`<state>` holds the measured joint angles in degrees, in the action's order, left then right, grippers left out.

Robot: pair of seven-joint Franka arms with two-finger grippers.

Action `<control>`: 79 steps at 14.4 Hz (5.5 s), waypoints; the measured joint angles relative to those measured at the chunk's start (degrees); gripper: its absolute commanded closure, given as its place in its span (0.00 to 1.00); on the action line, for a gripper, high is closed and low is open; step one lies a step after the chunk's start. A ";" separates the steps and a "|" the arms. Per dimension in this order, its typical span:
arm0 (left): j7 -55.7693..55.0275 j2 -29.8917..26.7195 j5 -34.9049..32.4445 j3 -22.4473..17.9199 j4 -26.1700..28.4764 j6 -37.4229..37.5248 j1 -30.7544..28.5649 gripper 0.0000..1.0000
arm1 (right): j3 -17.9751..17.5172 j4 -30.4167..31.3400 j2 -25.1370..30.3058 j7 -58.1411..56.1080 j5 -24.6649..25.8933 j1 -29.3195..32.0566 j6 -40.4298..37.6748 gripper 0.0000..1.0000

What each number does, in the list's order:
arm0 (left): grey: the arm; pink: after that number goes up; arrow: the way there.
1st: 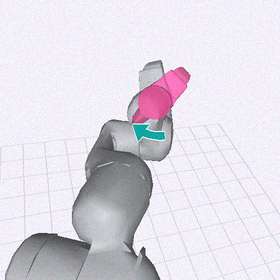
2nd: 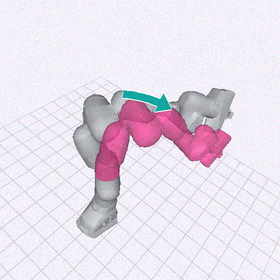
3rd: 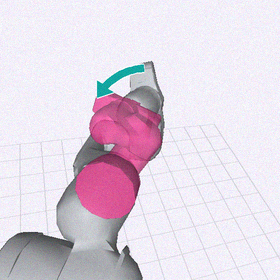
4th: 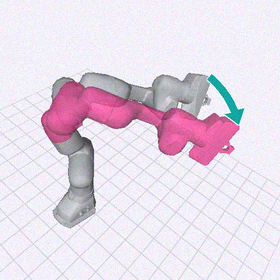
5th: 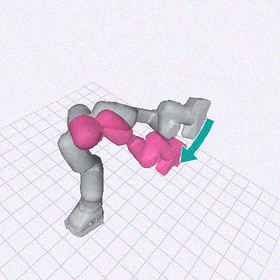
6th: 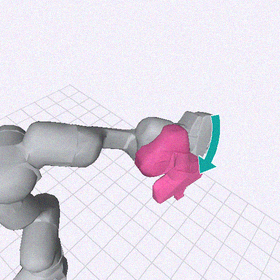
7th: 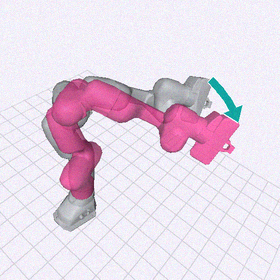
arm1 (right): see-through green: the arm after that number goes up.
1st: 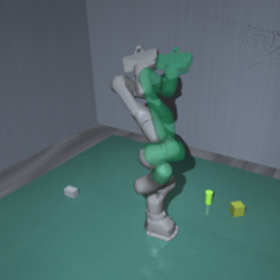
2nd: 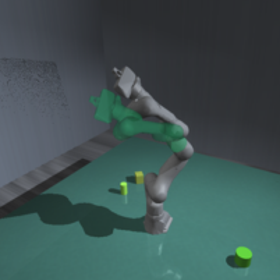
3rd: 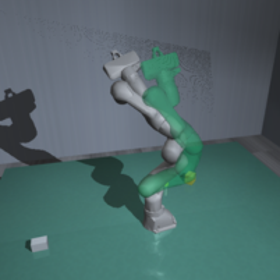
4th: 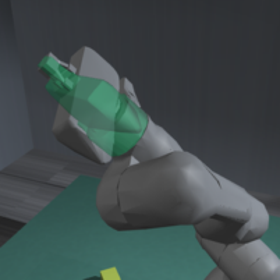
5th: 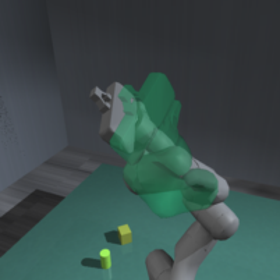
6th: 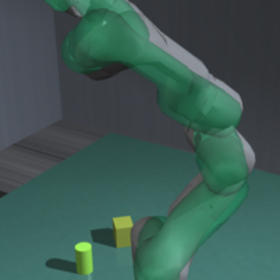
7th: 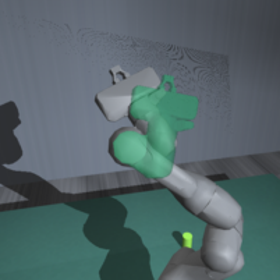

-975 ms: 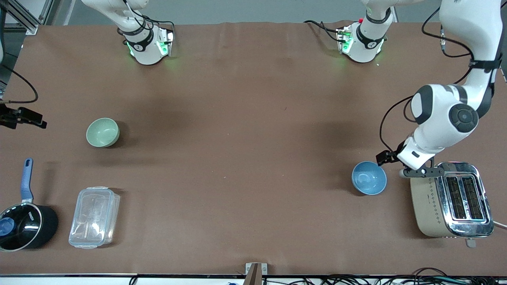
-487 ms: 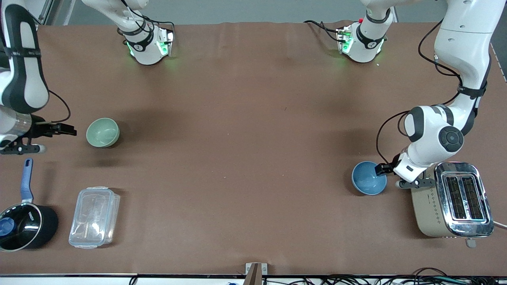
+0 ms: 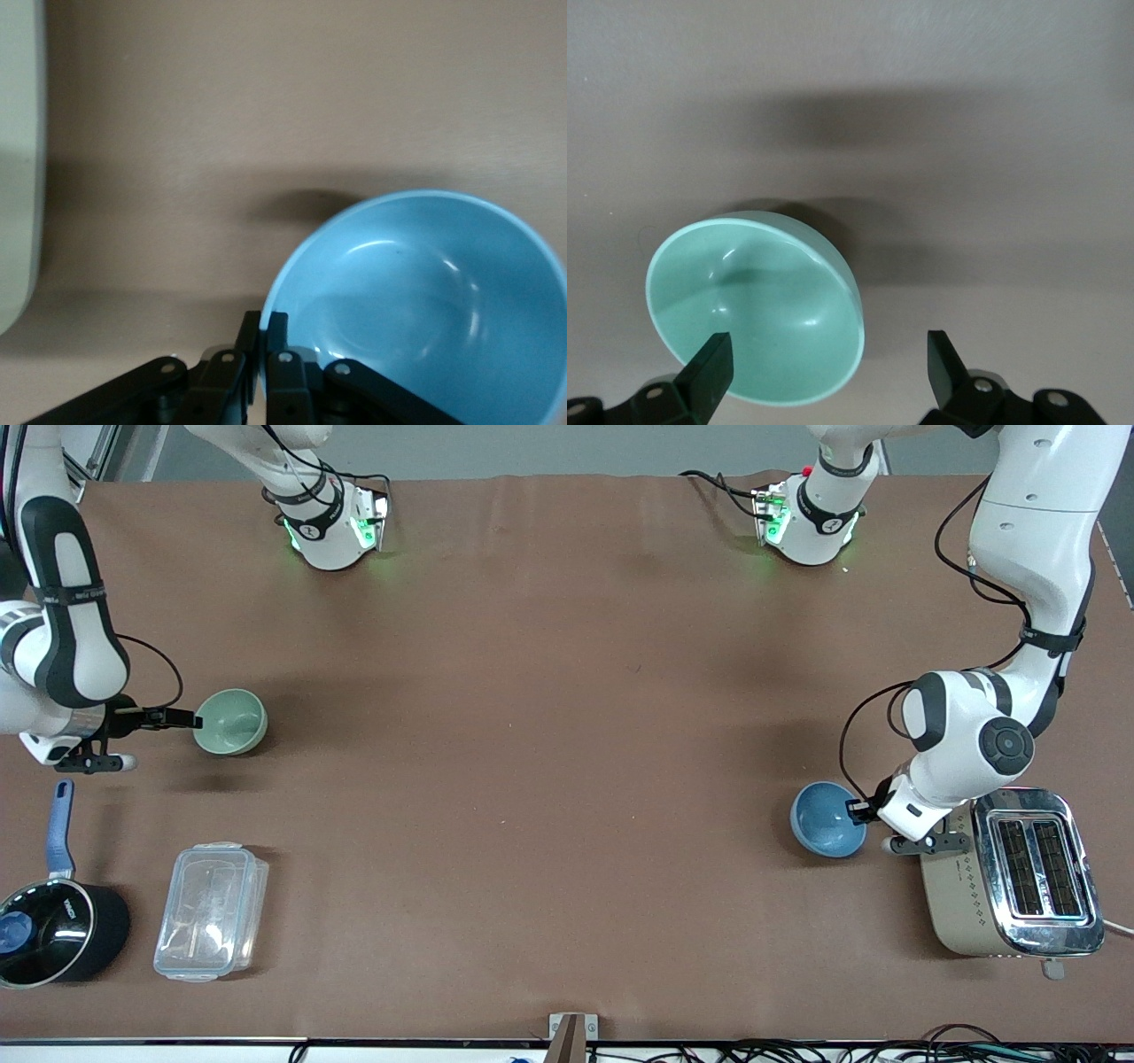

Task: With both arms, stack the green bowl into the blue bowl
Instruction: 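Slide the blue bowl to mid-table while the right gripper grips the green bowl, then release the blue bowl with the left gripper while the right gripper lifts the green bowl, then carry the green bowl over the blue bowl with the right gripper, then lower the green bowl into the blue bowl with the right gripper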

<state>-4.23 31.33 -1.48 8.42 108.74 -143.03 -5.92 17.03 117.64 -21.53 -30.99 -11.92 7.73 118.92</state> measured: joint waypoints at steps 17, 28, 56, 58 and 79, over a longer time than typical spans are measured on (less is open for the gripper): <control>-48.56 5.60 -0.04 13.20 -6.90 3.12 30.89 0.98 | 0.94 -1.28 -2.73 -4.35 -6.05 -1.79 0.26 0.94; -52.51 -0.16 -0.10 4.80 -18.65 16.72 31.48 0.00 | -8.59 -1.49 6.18 25.39 -4.37 -8.53 -6.57 0.92; -3.69 -33.79 2.24 -4.74 -16.62 54.57 7.25 0.00 | -41.61 -8.31 -4.21 78.72 -3.69 -13.96 15.04 0.97; -3.69 -33.82 2.24 -4.73 -16.52 54.57 7.34 0.00 | -41.65 -8.31 -4.49 80.28 -3.68 -15.26 15.04 0.97; -3.63 -33.86 0.57 -3.16 -16.38 53.49 7.69 0.00 | -41.98 -6.92 -8.25 84.58 -0.36 -22.34 16.90 0.95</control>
<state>-7.87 -2.52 -0.91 5.26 92.36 -89.54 1.78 -24.95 110.72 -29.78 53.59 -12.28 -14.61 135.82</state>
